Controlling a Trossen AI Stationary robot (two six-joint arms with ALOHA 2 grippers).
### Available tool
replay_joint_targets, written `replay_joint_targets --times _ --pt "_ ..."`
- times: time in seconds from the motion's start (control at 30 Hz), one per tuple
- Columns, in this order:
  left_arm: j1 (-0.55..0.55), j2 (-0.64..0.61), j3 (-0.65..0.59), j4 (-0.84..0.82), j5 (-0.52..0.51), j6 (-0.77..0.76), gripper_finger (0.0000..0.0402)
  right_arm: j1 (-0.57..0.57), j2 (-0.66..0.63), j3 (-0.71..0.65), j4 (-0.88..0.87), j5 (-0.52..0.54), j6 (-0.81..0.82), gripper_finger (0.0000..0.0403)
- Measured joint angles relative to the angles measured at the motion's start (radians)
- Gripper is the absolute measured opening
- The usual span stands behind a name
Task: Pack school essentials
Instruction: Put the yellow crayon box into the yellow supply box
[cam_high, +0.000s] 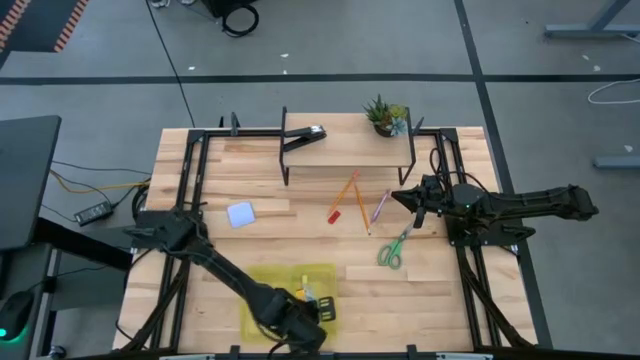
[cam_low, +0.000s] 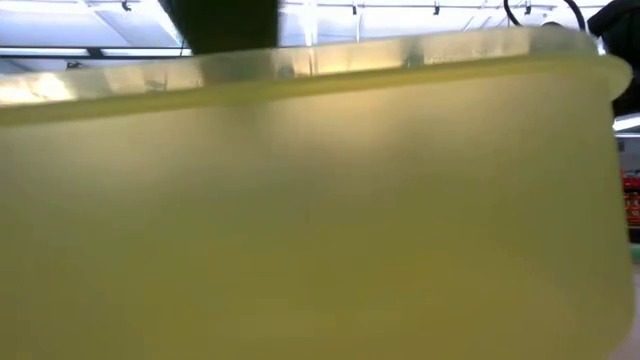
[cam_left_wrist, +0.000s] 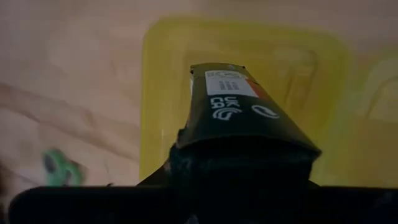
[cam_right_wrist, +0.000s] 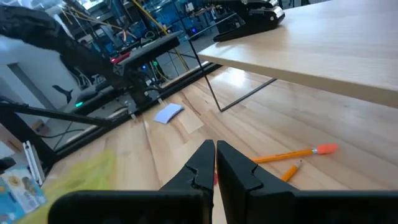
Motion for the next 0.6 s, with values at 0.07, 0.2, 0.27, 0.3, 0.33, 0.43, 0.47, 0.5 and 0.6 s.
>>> replay_joint_targets --times 0.07,0.2,0.27,0.3,0.33,0.43,0.47,0.5,0.6 --pt "0.011 0.039 0.077 -0.069 0.028 -0.016 0.0089 0.000 0.001 0.000 0.000 0.000 0.006 0.0023" --pt "0.029 0.115 0.182 -0.198 0.078 -0.031 0.0087 0.002 0.001 0.000 0.000 0.000 0.006 0.0023" --pt "0.035 0.150 0.208 -0.254 0.087 -0.029 0.0088 0.002 0.001 0.000 0.000 0.000 0.004 0.0023" --pt "0.035 0.162 0.214 -0.269 0.086 -0.022 0.0090 0.002 0.001 0.000 0.000 0.000 0.002 0.0023" --pt "0.035 0.172 0.218 -0.279 0.086 -0.007 0.0092 0.002 0.001 0.000 0.000 0.000 -0.002 0.0023" --pt "0.029 0.192 0.219 -0.295 0.083 0.037 0.0094 0.002 0.001 0.000 0.000 0.000 -0.015 0.0023" --pt "0.028 0.197 0.219 -0.294 0.083 0.051 0.0093 0.002 0.001 0.000 0.000 0.000 -0.019 0.0023" --pt "0.028 0.201 0.219 -0.292 0.084 0.058 0.0092 0.002 0.001 0.000 0.000 0.001 -0.020 0.0023" --pt "0.027 0.202 0.219 -0.307 0.087 0.059 0.0089 0.002 0.001 0.000 0.000 0.017 -0.021 0.0023"
